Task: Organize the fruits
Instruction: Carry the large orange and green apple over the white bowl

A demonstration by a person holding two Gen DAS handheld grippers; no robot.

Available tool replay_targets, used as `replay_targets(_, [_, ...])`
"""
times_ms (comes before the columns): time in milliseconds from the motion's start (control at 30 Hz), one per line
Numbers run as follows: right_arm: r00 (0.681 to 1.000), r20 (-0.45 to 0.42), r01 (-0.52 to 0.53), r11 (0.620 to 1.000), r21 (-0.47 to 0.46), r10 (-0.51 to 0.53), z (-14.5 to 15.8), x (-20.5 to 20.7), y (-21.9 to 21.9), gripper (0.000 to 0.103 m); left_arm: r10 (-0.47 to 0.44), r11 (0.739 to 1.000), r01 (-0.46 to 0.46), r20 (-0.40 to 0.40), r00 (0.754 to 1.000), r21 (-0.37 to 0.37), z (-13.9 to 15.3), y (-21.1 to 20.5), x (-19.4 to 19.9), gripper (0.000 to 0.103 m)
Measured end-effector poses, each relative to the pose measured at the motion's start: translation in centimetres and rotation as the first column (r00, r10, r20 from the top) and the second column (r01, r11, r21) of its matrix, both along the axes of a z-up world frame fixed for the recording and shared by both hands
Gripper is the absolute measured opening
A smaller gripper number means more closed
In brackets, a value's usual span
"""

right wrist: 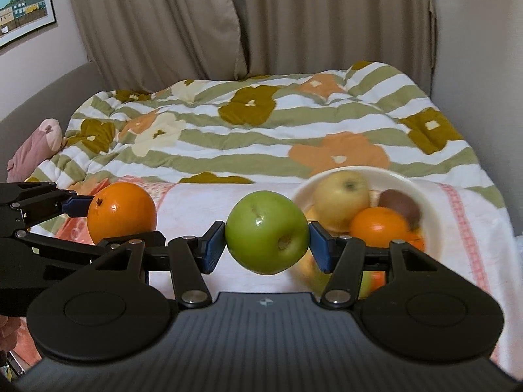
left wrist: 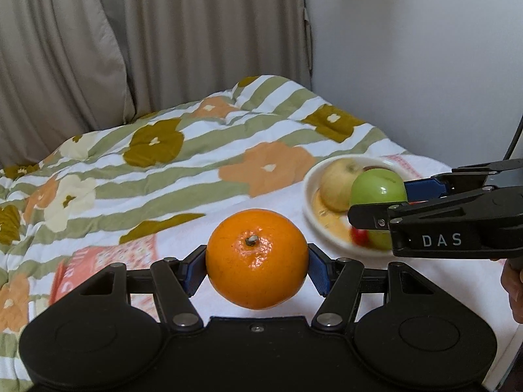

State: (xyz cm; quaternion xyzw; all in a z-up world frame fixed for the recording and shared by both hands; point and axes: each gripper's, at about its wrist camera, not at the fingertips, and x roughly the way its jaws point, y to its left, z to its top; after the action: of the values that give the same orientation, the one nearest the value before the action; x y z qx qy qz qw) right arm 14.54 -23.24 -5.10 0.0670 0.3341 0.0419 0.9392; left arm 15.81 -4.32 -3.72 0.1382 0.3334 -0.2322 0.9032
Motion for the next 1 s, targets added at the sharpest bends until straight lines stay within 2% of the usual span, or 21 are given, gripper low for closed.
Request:
replay_targets(233, [1.000,0.004,0.019,1.000,-0.003,-0.019,0.2,0.0,-5.8,0.070,-0.007,1.000,0.007,-0.014,1.000,-0.009,-0.2,-5.1,0.7,0.067])
replay_targets(533, [1.000,-0.009,0.010,1.000,-0.008,-0.010,-0.8,2.0,-12.0,0.070,0.030,0.999,-0.030,-0.060,0.998,-0.013,-2.3,-10.3,3.1,0.067])
replay_targets(1000, [0.998,-0.012,-0.058,0.998,0.012,0.058,-2.5,6.2,-15.1,0.070,0.108,0.994,-0.103,-0.123,0.987,0.046,-5.8,-13.2,6.7,0.067])
